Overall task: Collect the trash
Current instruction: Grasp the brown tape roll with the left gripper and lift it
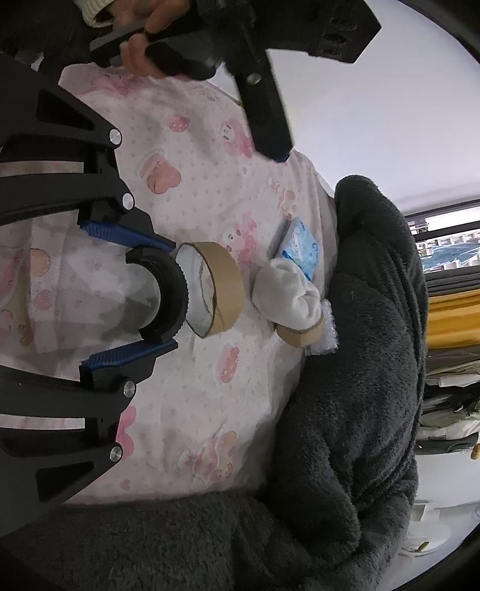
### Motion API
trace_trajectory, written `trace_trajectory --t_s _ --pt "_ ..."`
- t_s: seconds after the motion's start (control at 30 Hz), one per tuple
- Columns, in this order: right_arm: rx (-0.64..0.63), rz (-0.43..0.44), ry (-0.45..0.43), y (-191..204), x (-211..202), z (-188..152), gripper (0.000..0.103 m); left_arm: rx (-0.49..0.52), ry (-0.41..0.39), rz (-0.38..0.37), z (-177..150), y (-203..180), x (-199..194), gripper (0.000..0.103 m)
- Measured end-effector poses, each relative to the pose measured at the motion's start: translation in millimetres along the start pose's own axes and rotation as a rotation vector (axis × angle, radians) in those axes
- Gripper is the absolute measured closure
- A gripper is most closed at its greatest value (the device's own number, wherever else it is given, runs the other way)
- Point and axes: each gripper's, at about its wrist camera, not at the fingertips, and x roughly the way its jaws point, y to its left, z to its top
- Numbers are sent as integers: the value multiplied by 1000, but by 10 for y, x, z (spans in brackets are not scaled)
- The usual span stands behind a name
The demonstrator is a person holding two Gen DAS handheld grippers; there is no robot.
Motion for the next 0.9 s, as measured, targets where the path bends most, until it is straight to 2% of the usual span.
trace_trajectory --t_s 0.27,0.47,0.53,0.8,0.9 --pt "92 -37 -61 -331 -215 28 55 74 19 -11 -40 -206 230 6" --pt "161 -22 -89 -580 -296 -11 55 151 44 -17 -77 -371 406 8" --pt "181 -2 -109 -637 -329 -14 55 174 57 -21 -86 -418 472 14" --pt "168 28 -123 -675 -366 -12 55 215 128 -60 -140 -514 751 27" --pt "200 66 -137 -745 -389 -7 55 231 180 -69 -178 -531 875 36"
